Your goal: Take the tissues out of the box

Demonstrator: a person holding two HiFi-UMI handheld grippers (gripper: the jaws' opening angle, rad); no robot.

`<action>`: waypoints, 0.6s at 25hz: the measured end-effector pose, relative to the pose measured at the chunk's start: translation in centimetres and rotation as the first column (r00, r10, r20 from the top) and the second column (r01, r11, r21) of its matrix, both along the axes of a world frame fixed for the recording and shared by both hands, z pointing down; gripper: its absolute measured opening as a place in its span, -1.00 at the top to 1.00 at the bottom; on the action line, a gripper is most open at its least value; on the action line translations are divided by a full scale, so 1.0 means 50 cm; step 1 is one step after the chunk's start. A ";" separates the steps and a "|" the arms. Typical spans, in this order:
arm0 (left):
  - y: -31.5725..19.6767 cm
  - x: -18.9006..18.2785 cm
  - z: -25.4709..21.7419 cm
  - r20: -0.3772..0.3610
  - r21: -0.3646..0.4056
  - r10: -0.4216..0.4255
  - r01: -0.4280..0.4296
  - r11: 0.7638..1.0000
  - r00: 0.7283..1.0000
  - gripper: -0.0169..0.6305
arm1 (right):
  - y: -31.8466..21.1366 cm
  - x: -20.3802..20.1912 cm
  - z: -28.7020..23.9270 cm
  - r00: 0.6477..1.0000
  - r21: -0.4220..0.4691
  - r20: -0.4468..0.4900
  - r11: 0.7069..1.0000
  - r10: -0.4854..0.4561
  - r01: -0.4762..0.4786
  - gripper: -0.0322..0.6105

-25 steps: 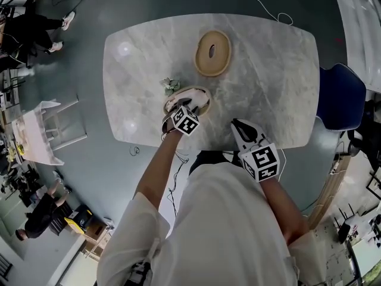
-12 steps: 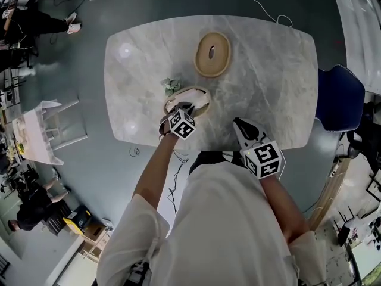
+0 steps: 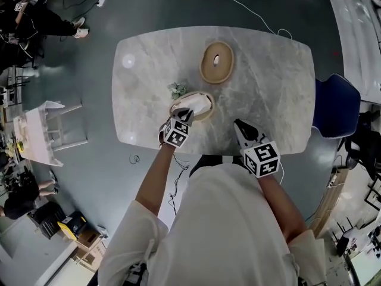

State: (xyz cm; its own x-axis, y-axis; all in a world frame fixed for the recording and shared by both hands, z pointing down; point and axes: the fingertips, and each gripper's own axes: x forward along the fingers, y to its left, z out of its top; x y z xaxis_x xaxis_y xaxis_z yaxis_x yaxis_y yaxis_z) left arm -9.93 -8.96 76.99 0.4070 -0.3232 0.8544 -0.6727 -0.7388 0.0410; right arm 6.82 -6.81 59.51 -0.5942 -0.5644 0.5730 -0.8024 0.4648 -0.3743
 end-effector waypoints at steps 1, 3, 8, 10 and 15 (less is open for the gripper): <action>-0.001 -0.006 -0.016 -0.027 0.012 -0.026 0.026 1.000 0.999 0.89 | 0.002 -0.003 -0.006 1.000 0.007 -0.001 1.000 0.002 -0.002 0.76; -0.004 -0.015 -0.051 -0.086 0.026 -0.075 0.077 0.997 0.993 0.89 | 0.006 -0.008 -0.018 1.000 0.023 -0.004 1.000 0.006 -0.005 0.76; -0.005 -0.045 -0.147 -0.226 0.061 -0.191 0.209 0.976 0.955 0.89 | 0.019 -0.025 -0.052 1.000 0.067 -0.013 0.998 0.008 -0.007 0.76; -0.005 -0.058 -0.187 -0.276 0.082 -0.215 0.246 0.966 0.937 0.89 | 0.023 -0.036 -0.065 1.000 0.090 -0.016 0.996 0.006 -0.005 0.76; 0.006 -0.084 -0.297 -0.395 0.138 -0.265 0.342 0.930 0.880 0.89 | 0.036 -0.063 -0.098 0.999 0.151 -0.033 0.988 -0.014 0.019 0.76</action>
